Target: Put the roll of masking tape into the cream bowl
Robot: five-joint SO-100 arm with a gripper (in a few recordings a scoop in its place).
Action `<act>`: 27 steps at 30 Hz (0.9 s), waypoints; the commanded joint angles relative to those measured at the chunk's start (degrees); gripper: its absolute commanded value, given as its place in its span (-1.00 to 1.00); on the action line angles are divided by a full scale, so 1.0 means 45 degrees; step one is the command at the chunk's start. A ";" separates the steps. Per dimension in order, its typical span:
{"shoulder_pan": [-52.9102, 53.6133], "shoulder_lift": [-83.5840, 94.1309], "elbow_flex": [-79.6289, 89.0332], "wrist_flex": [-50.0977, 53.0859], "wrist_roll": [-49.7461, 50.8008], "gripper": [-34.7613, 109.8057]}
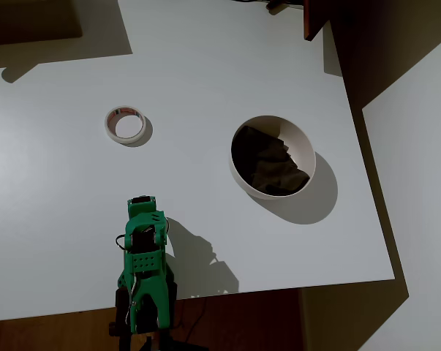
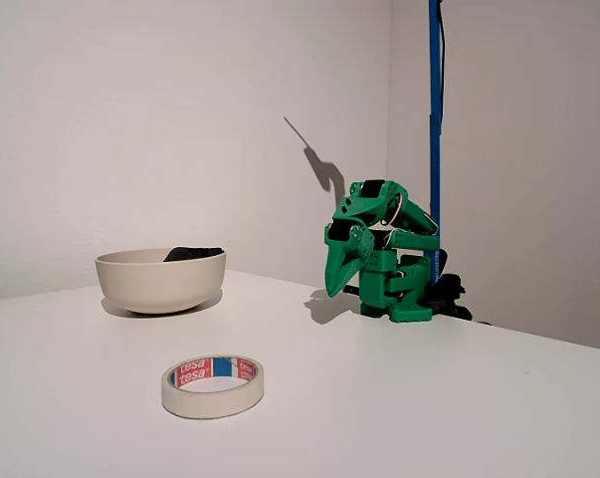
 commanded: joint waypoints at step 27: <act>0.0117 0.0039 -0.1758 -0.0020 0.0391 -0.64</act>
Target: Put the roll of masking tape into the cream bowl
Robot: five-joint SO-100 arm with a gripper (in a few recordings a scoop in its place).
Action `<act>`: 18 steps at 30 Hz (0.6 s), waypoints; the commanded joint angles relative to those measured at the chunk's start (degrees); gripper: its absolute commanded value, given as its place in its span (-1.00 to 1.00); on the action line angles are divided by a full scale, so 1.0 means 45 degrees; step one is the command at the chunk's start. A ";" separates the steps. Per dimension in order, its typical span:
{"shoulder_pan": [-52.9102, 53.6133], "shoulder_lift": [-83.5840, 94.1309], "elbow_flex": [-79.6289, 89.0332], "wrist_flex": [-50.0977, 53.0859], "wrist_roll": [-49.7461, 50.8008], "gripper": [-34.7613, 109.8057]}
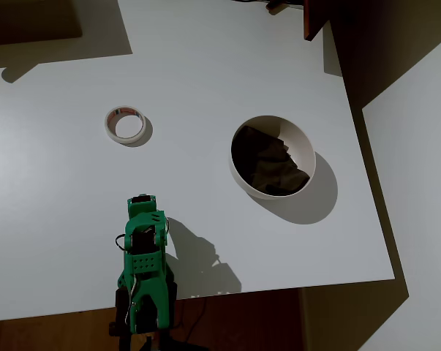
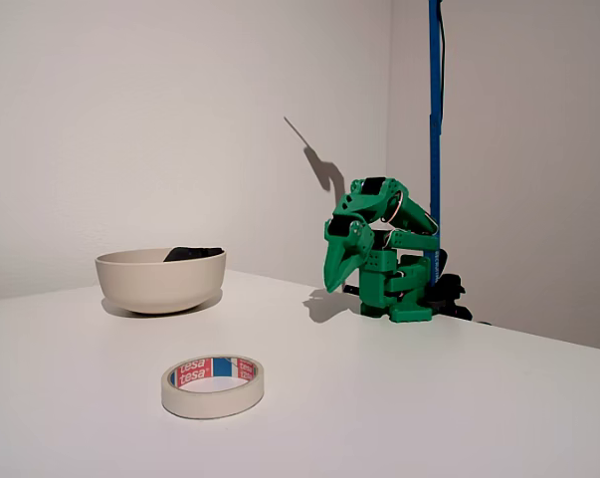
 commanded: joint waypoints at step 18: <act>-0.0703 -1.1133 -1.1973 0.0078 0.1230 -0.64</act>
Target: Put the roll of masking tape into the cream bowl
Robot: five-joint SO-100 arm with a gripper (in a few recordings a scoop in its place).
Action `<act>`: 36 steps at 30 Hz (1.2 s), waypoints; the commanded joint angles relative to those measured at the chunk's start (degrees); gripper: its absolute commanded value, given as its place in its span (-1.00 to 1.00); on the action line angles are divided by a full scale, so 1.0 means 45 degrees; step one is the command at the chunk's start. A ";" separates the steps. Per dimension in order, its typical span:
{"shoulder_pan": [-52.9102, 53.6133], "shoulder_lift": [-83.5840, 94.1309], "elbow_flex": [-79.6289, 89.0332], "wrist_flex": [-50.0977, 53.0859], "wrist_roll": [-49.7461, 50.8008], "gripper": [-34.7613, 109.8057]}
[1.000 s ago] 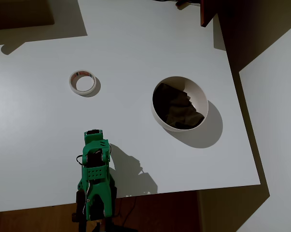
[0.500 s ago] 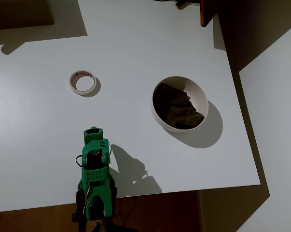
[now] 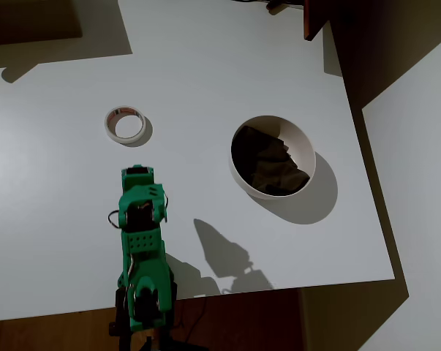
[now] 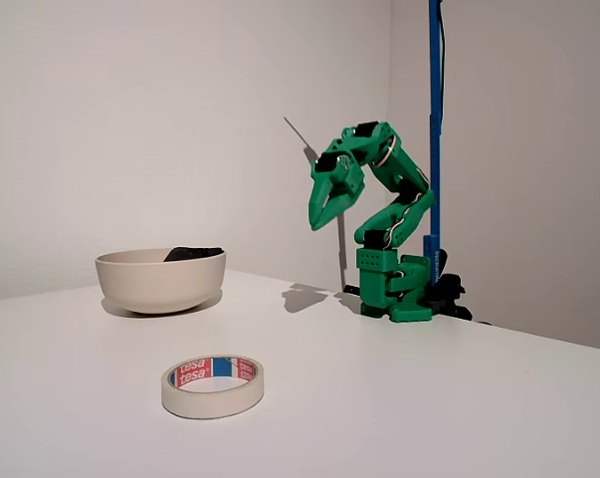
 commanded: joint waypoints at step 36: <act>-0.0801 -1.5840 -1.4004 0.2852 0.0215 -0.19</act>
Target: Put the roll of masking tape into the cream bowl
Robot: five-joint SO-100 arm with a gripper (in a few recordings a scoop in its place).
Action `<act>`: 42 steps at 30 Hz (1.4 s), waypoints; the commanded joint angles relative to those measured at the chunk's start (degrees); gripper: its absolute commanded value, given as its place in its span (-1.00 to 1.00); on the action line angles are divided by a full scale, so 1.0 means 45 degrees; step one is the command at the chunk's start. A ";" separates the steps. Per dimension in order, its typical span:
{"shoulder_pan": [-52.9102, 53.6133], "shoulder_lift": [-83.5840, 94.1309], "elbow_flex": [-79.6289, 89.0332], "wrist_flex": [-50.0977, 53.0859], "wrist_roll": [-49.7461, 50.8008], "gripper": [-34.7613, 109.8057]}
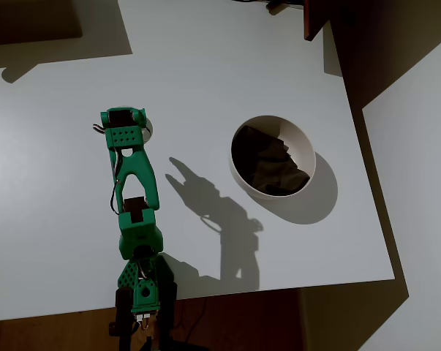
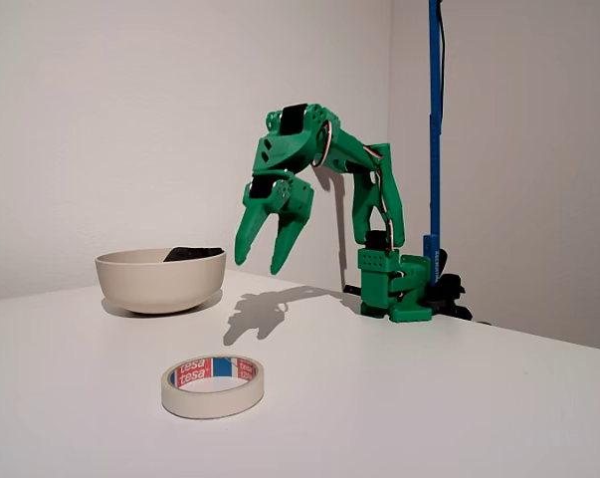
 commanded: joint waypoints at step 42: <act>-0.0293 -0.5918 -0.4102 -0.0117 0.0664 -0.16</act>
